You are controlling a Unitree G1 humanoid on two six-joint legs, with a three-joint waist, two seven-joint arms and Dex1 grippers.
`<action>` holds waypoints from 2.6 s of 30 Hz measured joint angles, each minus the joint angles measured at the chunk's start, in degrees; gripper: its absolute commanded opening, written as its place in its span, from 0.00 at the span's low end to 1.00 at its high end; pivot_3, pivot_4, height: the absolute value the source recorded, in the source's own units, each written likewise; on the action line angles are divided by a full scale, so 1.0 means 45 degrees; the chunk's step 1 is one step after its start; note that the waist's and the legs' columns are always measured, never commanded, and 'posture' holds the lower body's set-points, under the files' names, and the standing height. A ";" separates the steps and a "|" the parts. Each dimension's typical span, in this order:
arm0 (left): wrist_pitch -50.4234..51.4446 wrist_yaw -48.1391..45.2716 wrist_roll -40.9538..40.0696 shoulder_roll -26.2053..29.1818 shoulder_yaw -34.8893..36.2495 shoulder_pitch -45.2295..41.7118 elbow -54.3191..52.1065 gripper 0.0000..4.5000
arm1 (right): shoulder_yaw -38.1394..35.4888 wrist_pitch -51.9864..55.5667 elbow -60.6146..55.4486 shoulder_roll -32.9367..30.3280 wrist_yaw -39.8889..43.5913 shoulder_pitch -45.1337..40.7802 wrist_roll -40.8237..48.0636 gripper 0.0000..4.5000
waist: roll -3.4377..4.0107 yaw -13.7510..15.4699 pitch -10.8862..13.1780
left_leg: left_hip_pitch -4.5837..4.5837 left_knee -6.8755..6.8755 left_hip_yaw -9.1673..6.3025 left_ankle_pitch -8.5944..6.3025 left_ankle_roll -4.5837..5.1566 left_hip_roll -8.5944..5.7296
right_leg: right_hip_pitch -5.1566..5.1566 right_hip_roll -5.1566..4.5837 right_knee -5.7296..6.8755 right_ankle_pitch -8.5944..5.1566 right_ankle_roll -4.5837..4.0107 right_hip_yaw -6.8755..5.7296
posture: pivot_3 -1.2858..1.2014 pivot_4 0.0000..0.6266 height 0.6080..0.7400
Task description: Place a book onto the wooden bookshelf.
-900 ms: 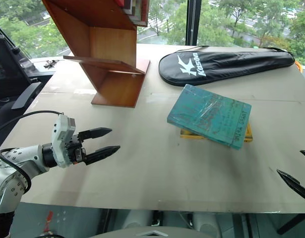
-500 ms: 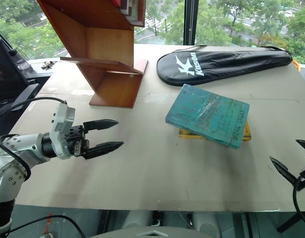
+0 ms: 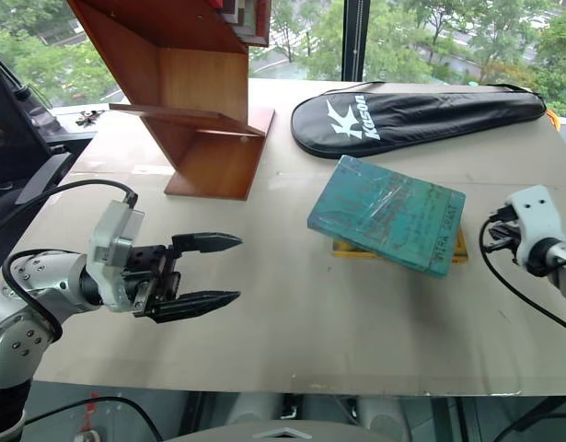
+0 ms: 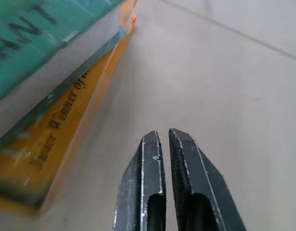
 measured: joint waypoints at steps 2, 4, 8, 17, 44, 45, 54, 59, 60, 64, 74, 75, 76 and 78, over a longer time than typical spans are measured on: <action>-0.0015 0.0082 0.0009 -0.0002 0.0045 0.0096 -0.0003 1.00 | 0.0695 -0.0309 0.0772 0.0020 0.0213 -0.0485 -0.0373 0.03 | -0.0001 0.0035 -0.0001 | -0.0022 0.0001 -0.0011 0.0001 -0.0002 0.0002 | -0.0012 0.0012 -0.0002 -0.0002 0.0004 -0.0017 | 0.52 0.24 1.00; -0.0030 0.0143 0.0013 -0.0003 0.0076 0.0214 -0.0014 1.00 | 0.1247 -0.0725 0.1264 0.0143 0.0567 -0.0907 -0.0716 0.03 | 0.0000 0.0019 -0.0002 | -0.0070 0.0006 -0.0011 0.0002 -0.0003 0.0004 | -0.0057 0.0010 0.0003 0.0000 0.0007 -0.0012 | 0.52 0.24 1.00; -0.0119 0.0351 0.0015 -0.0009 0.0125 0.0437 -0.0128 1.00 | 0.1446 -0.0589 0.0790 0.0306 0.1256 -0.1000 -0.0589 0.03 | -0.0006 -0.0062 -0.0006 | -0.0080 0.0022 -0.0013 0.0002 -0.0003 0.0013 | -0.0062 0.0003 0.0005 0.0001 0.0008 -0.0006 | 0.52 0.24 1.00; -0.0715 0.0593 0.0311 -0.0038 0.0556 0.1448 -0.0207 1.00 | 0.1378 0.2494 -0.4994 0.0746 0.1950 0.1261 0.1561 0.03 | -0.0005 -0.0158 -0.0006 | -0.0090 0.0017 -0.0031 0.0001 -0.0005 0.0011 | -0.0072 -0.0013 0.0013 0.0002 0.0009 -0.0021 | 0.52 0.24 1.00; -0.1665 0.0299 0.1523 -0.0641 0.0007 0.1718 0.0872 1.00 | 0.2227 -0.1529 -0.0229 0.0126 0.3220 -0.3613 -0.0022 0.03 | -0.0023 -0.0316 -0.0005 | -0.0073 0.0044 -0.0001 0.0025 -0.0032 0.0034 | -0.0100 0.0107 0.0042 0.0033 -0.0032 0.0049 | 0.52 0.24 1.00; -0.1679 0.0292 0.1514 -0.0649 0.0081 0.1754 0.0869 1.00 | 0.2782 -0.1859 0.0406 0.0278 0.3462 -0.4071 -0.0326 0.03 | -0.0023 -0.0281 -0.0006 | -0.0081 0.0044 -0.0009 0.0026 -0.0035 0.0038 | -0.0102 0.0104 0.0042 0.0033 -0.0030 0.0035 | 0.52 0.24 1.00; -0.1958 0.0123 0.1398 -0.0724 0.0857 0.2819 0.0536 1.00 | 0.4680 -0.3543 0.2962 0.1918 0.4796 -0.5941 -0.1664 0.03 | -0.0019 -0.0282 -0.0003 | -0.0139 0.0032 -0.0007 0.0022 -0.0037 0.0032 | -0.0114 0.0007 -0.0012 0.0012 0.0002 0.0006 | 0.52 0.24 1.00; -0.2134 0.0146 0.1404 -0.0782 0.1107 0.3350 0.0245 1.00 | 0.4875 -0.3672 0.2825 0.2307 0.5265 -0.5944 -0.1783 0.03 | -0.0014 -0.0277 0.0000 | -0.0129 0.0032 -0.0024 0.0020 -0.0033 0.0022 | -0.0112 -0.0011 0.0021 0.0017 -0.0003 -0.0024 | 0.52 0.24 1.00; -0.2159 0.0153 0.1403 -0.0791 0.1114 0.3410 0.0242 1.00 | 0.4874 -0.3630 0.2729 0.2311 0.5300 -0.5941 -0.1780 0.03 | -0.0014 -0.0283 0.0000 | -0.0126 0.0032 -0.0026 0.0020 -0.0032 0.0021 | -0.0112 -0.0011 0.0026 0.0019 -0.0006 -0.0026 | 0.52 0.24 1.00; -0.2241 0.0261 0.1415 -0.0885 0.1145 0.3769 0.0209 1.00 | 0.4841 -0.3168 0.1720 0.2313 0.5401 -0.5687 -0.1686 0.03 | -0.0013 -0.0294 0.0000 | -0.0116 0.0032 -0.0030 0.0020 -0.0032 0.0022 | -0.0110 -0.0011 0.0038 0.0022 -0.0010 -0.0029 | 0.52 0.24 1.00; -0.0361 0.2445 0.0696 -0.1002 0.0599 0.3049 0.0164 1.00 | 0.1605 -0.5051 -0.0941 0.0886 0.6413 -0.1580 -0.0217 0.22 | -0.0014 0.0191 0.0000 | -0.0150 0.0040 -0.0062 -0.0004 0.0008 -0.0002 | -0.0085 -0.0051 0.0003 0.0014 0.0007 -0.0079 | 0.52 0.24 1.00; 0.0250 0.2773 0.0199 -0.0968 0.0542 0.2920 0.0212 1.00 | 0.0537 -0.5349 -0.1361 0.0532 0.6962 -0.0576 0.0370 0.31 | -0.0014 0.0302 0.0000 | -0.0152 0.0047 -0.0061 -0.0009 0.0018 -0.0001 | -0.0075 -0.0059 -0.0002 0.0004 0.0024 -0.0078 | 0.52 0.24 1.00; 0.1101 0.3266 -0.0455 -0.0903 0.0517 0.2538 0.0334 1.00 | -0.0824 -0.5564 -0.2033 0.0244 0.7687 0.0790 0.1189 0.43 | -0.0014 0.0329 0.0000 | -0.0147 0.0049 -0.0062 -0.0010 0.0018 0.0001 | -0.0067 -0.0059 0.0001 0.0002 0.0028 -0.0076 | 0.52 0.24 1.00; 0.2216 0.3997 -0.1191 -0.0670 0.0489 0.1823 0.0630 1.00 | -0.2256 -0.5866 -0.3047 0.0087 0.8495 0.2290 0.2149 0.64 | -0.0011 0.0253 -0.0001 | -0.0126 0.0045 -0.0068 -0.0009 0.0017 0.0006 | -0.0059 -0.0051 0.0018 0.0002 0.0028 -0.0072 | 0.52 0.24 1.00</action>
